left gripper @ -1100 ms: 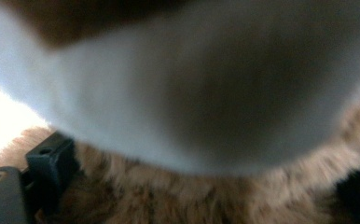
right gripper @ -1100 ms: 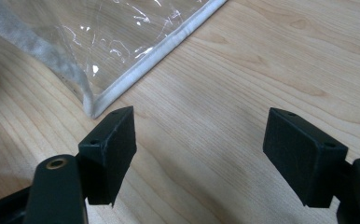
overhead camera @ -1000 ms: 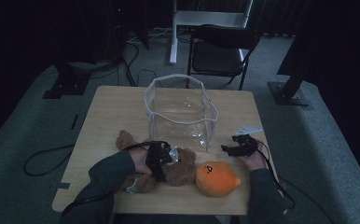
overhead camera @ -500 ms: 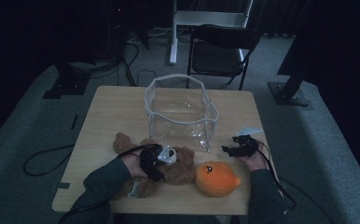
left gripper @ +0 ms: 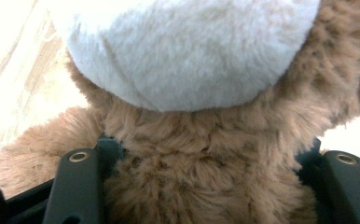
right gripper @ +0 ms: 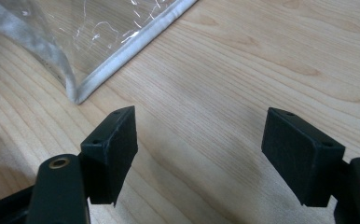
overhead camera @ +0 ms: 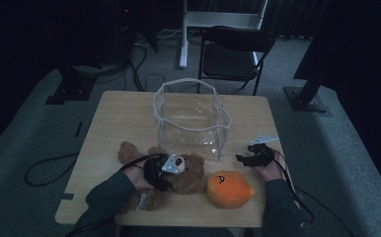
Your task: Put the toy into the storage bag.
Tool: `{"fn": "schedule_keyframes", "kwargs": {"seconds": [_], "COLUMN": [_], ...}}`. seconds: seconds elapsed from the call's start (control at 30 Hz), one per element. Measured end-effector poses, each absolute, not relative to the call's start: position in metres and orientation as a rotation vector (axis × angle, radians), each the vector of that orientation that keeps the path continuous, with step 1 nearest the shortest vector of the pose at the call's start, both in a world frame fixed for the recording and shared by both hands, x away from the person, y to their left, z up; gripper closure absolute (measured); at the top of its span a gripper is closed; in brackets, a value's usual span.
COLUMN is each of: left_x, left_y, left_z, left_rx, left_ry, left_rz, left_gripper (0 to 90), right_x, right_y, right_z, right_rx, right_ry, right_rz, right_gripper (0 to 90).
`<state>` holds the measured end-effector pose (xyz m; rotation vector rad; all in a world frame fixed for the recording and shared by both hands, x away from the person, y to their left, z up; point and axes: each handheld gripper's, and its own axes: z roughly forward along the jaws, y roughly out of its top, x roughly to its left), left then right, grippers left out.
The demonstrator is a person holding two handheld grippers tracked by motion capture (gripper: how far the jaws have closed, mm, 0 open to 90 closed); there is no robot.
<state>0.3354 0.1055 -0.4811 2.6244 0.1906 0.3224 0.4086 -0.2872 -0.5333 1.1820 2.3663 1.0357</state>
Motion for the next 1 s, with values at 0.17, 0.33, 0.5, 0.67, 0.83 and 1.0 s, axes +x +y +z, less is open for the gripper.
{"fn": "schedule_keyframes", "kwargs": {"seconds": [0.17, 0.33, 0.5, 0.67, 0.83, 1.0], "left_x": [0.332, 0.331, 0.329, 0.326, 0.324, 0.322], "left_y": [0.119, 0.135, 0.143, 0.147, 0.153, 0.160], "left_z": [-0.474, -0.467, -0.464, -0.461, -0.457, -0.453], "left_rx": [2.540, 2.440, 2.387, 2.355, 2.304, 2.248], "left_ry": [0.225, 0.277, 0.302, 0.314, 0.332, 0.349], "left_rz": [0.346, 0.354, 0.362, 0.376, 0.372, 0.351], "left_gripper": [39.0, 39.2, 39.3, 39.3, 39.3, 39.3], "right_x": [0.409, 0.410, 0.410, 0.410, 0.411, 0.411], "right_y": [-0.288, -0.287, -0.286, -0.285, -0.286, -0.287], "right_z": [-0.535, -0.537, -0.539, -0.541, -0.542, -0.543], "right_rx": [1.194, 1.189, 1.191, 1.188, 1.191, 1.194], "right_ry": [2.369, 2.377, 2.382, 2.385, 2.382, 2.375], "right_rz": [1.034, 1.024, 1.018, 1.016, 1.023, 1.028], "right_gripper": [26.1, 26.1, 26.1, 26.1, 26.4, 26.4]}}
